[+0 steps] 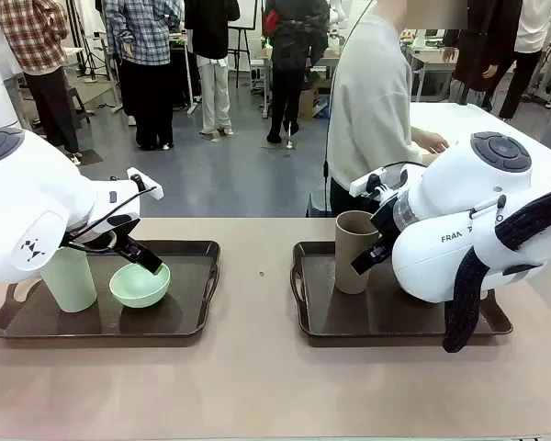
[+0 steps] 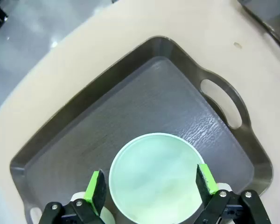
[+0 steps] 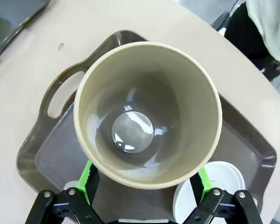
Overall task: Set up a tray with a mat and arrange the tableware.
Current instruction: Pick up the Picnic Bowl and Reusable plastic cup from the Handle tray in front of the human's position and hold them in the air.
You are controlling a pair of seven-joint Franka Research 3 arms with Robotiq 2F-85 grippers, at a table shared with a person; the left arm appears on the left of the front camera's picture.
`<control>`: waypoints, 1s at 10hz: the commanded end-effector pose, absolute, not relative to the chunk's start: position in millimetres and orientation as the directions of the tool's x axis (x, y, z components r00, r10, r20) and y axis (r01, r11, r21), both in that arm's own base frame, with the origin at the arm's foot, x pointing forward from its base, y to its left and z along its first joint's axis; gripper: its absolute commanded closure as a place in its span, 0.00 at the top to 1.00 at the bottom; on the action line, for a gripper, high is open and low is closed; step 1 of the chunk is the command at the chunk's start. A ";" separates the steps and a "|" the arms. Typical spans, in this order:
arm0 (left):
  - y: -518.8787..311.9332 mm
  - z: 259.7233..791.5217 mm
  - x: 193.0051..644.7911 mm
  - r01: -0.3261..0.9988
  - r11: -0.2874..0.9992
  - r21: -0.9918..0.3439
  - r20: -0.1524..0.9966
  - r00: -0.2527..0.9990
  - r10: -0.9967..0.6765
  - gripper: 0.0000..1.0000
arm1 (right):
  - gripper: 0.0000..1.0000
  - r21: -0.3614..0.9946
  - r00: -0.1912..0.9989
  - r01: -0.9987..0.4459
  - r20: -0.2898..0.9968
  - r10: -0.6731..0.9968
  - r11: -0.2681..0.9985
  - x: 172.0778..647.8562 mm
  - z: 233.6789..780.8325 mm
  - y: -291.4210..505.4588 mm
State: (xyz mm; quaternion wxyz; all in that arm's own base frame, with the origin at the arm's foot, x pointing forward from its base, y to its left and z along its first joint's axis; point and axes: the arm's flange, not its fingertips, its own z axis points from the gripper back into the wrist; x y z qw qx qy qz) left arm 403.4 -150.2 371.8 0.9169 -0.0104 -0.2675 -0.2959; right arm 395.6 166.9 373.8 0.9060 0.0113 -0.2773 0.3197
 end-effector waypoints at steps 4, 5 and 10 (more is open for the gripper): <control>-150.3 371.8 403.3 0.548 0.825 0.139 0.497 0.682 -0.537 1.00 | 1.00 -0.157 0.642 -0.586 0.510 0.573 0.795 395.6 373.8 166.9; -150.3 371.8 403.3 0.548 0.825 0.139 0.497 0.682 -0.537 1.00 | 1.00 -0.157 0.642 -0.586 0.510 0.573 0.795 395.6 373.8 166.9; -150.3 371.8 403.3 0.548 0.825 0.139 0.497 0.682 -0.537 1.00 | 1.00 -0.157 0.642 -0.586 0.510 0.573 0.795 395.6 373.8 166.9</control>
